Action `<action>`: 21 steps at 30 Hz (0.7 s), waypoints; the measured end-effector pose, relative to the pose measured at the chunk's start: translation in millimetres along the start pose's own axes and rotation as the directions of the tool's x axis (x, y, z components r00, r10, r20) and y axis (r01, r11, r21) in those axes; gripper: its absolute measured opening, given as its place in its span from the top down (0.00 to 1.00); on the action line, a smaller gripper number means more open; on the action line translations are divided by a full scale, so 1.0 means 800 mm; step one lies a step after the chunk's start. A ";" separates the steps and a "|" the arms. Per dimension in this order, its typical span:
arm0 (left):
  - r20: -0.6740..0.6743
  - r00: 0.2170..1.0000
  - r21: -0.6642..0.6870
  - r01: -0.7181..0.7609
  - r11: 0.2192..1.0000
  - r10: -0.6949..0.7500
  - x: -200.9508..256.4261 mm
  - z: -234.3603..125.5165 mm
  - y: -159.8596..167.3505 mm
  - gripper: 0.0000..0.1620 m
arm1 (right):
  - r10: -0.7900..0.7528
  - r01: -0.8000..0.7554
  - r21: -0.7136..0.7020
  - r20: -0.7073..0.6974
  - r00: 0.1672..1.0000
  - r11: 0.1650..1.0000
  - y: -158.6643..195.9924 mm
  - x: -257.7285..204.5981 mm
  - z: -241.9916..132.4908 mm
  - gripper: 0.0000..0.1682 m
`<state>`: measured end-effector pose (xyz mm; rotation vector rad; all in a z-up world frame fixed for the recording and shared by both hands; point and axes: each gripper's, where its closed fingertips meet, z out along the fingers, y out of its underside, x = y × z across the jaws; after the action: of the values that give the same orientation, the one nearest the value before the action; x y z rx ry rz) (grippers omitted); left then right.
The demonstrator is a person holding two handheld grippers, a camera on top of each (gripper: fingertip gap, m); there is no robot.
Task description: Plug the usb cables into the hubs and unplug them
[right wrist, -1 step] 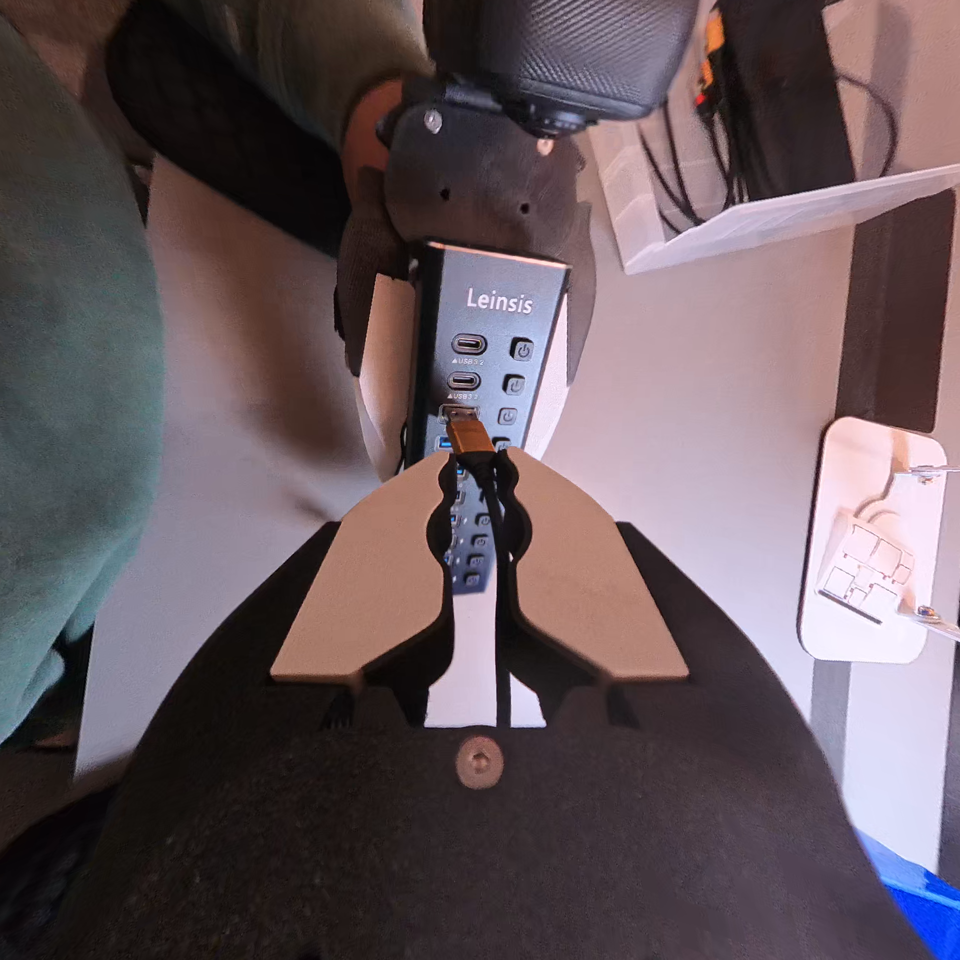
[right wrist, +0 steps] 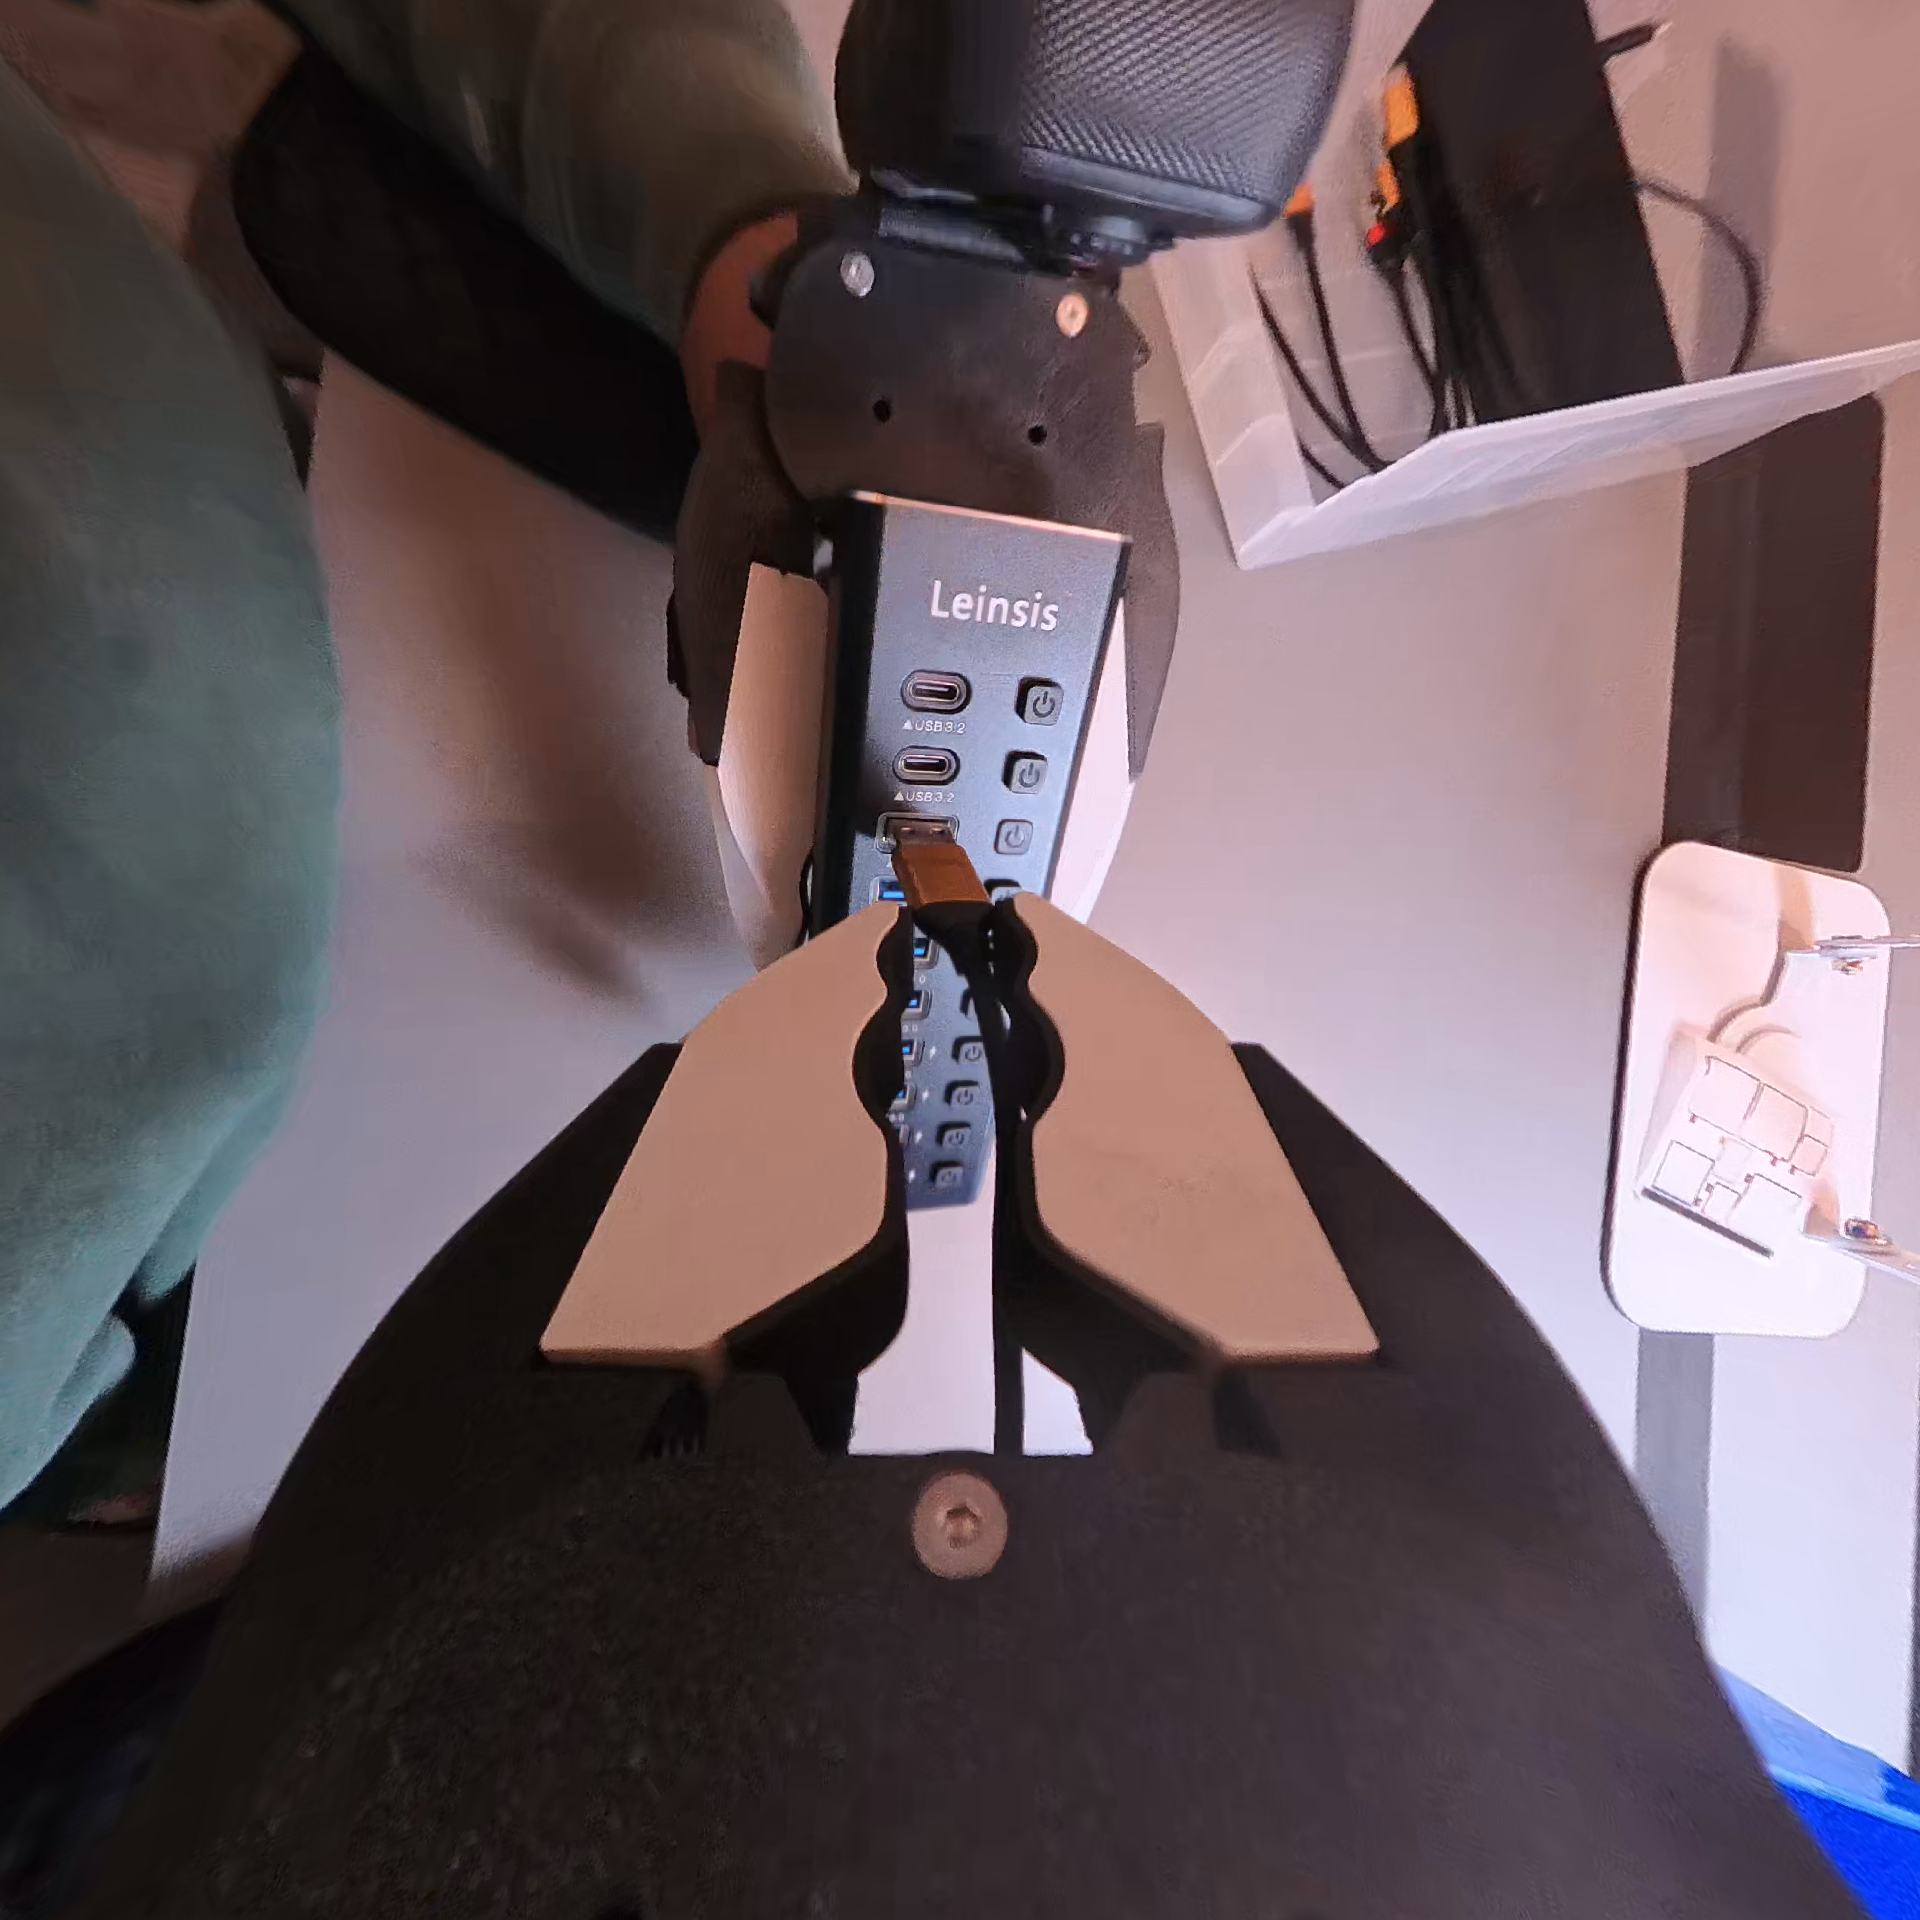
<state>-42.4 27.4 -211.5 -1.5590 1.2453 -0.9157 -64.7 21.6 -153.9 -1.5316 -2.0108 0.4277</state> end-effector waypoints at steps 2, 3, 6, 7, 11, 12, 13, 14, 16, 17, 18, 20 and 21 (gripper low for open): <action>-0.007 0.999 0.089 0.040 0.995 -0.040 -0.001 -0.005 -0.015 0.60 | 0.032 -0.032 0.054 -0.013 0.999 0.998 -0.003 0.004 -0.007 0.91; -0.014 0.998 0.128 0.055 0.990 -0.054 -0.001 -0.008 -0.023 0.60 | 0.051 -0.050 0.082 -0.016 0.999 0.995 -0.004 0.007 -0.011 0.91; -0.017 0.998 0.196 0.057 0.979 -0.055 -0.001 -0.014 -0.037 0.60 | 0.093 -0.093 0.160 0.003 0.996 0.983 -0.006 0.009 -0.019 0.91; -0.021 0.998 0.215 0.058 0.975 -0.055 0.000 -0.015 -0.040 0.60 | 0.098 -0.098 0.173 0.011 0.995 0.980 -0.006 0.009 -0.021 0.91; -0.063 0.989 0.357 0.147 0.922 -0.133 -0.004 -0.034 -0.070 0.60 | 0.138 -0.136 0.218 0.005 0.990 0.967 -0.007 0.015 -0.025 0.91; -0.065 0.986 0.384 0.166 0.908 -0.153 -0.006 -0.040 -0.077 0.60 | 0.161 -0.159 0.240 0.012 0.987 0.958 -0.006 0.016 -0.025 0.91; -0.061 0.987 0.388 0.163 0.907 -0.152 -0.007 -0.044 -0.079 0.61 | 0.181 -0.181 0.265 0.026 0.983 0.947 -0.005 0.017 -0.023 0.91; -0.051 0.989 0.366 0.150 0.919 -0.141 -0.007 -0.043 -0.077 0.61 | 0.198 -0.202 0.292 0.042 0.979 0.935 -0.005 0.016 -0.021 0.91; -0.031 0.992 0.297 0.128 0.946 -0.125 -0.008 -0.039 -0.066 0.60 | 0.217 -0.225 0.341 0.061 0.974 0.913 -0.004 0.016 -0.017 0.91; -0.038 0.992 0.270 0.130 0.954 -0.124 -0.006 -0.038 -0.062 0.60 | 0.219 -0.228 0.356 0.067 0.973 0.906 -0.003 0.015 -0.015 0.91; -0.055 0.990 0.240 0.136 0.961 -0.126 -0.004 -0.036 -0.057 0.60 | 0.218 -0.231 0.363 0.075 0.973 0.903 -0.002 0.013 -0.013 0.91; -0.074 0.990 0.177 0.132 0.975 -0.120 0.001 -0.033 -0.049 0.60 | 0.218 -0.238 0.356 0.096 0.971 0.904 0.003 0.007 -0.009 0.91; -0.078 0.990 0.141 0.127 0.982 -0.116 0.002 -0.031 -0.044 0.60 | 0.208 -0.229 0.343 0.096 0.973 0.911 0.006 0.005 -0.006 0.91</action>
<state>-54.9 23.1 -170.4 -1.5108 1.1143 -1.1229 -58.9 26.5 -151.7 -1.5297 -1.6908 0.8814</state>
